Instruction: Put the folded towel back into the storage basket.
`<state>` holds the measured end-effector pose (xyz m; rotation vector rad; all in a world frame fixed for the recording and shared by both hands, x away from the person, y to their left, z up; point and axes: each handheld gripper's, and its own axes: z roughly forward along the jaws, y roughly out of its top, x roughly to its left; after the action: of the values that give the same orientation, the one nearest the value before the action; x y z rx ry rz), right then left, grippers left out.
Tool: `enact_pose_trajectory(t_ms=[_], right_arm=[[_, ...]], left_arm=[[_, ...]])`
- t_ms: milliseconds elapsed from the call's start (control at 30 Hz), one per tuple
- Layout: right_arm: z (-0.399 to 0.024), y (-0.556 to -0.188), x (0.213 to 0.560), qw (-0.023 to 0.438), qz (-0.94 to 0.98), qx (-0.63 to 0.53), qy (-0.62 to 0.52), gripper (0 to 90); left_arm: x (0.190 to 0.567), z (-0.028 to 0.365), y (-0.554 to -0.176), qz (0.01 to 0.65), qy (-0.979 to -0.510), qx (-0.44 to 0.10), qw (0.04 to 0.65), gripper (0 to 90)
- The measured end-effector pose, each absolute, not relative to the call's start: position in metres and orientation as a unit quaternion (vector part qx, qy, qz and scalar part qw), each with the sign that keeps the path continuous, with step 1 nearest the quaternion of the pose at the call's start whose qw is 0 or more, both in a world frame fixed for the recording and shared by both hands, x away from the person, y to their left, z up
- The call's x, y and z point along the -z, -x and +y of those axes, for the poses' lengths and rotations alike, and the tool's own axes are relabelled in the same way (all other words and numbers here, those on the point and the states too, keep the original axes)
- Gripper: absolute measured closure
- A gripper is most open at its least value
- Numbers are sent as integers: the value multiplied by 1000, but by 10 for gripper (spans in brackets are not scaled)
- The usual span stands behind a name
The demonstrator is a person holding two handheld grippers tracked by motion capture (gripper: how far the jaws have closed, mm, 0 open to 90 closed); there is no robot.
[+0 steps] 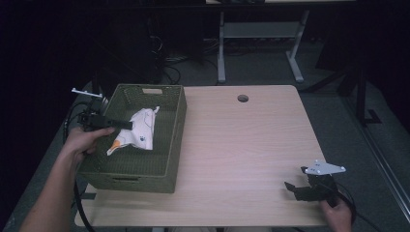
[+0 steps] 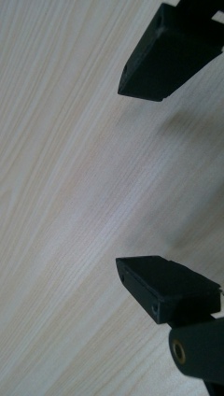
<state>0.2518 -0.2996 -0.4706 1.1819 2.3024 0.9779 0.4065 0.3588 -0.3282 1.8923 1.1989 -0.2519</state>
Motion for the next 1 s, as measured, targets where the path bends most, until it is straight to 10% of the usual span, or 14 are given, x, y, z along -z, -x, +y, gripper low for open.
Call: enact_pose_trajectory(t_ms=[233, 1000], right_arm=[[-298, -250, 469, 186, 820, -349, -412, 136], [-297, -248, 469, 180, 827, -351, -400, 136]], left_arm=[[322, 347, -413, 463, -803, 12, 374, 620], [349, 297, -408, 447, -843, 37, 296, 642]])
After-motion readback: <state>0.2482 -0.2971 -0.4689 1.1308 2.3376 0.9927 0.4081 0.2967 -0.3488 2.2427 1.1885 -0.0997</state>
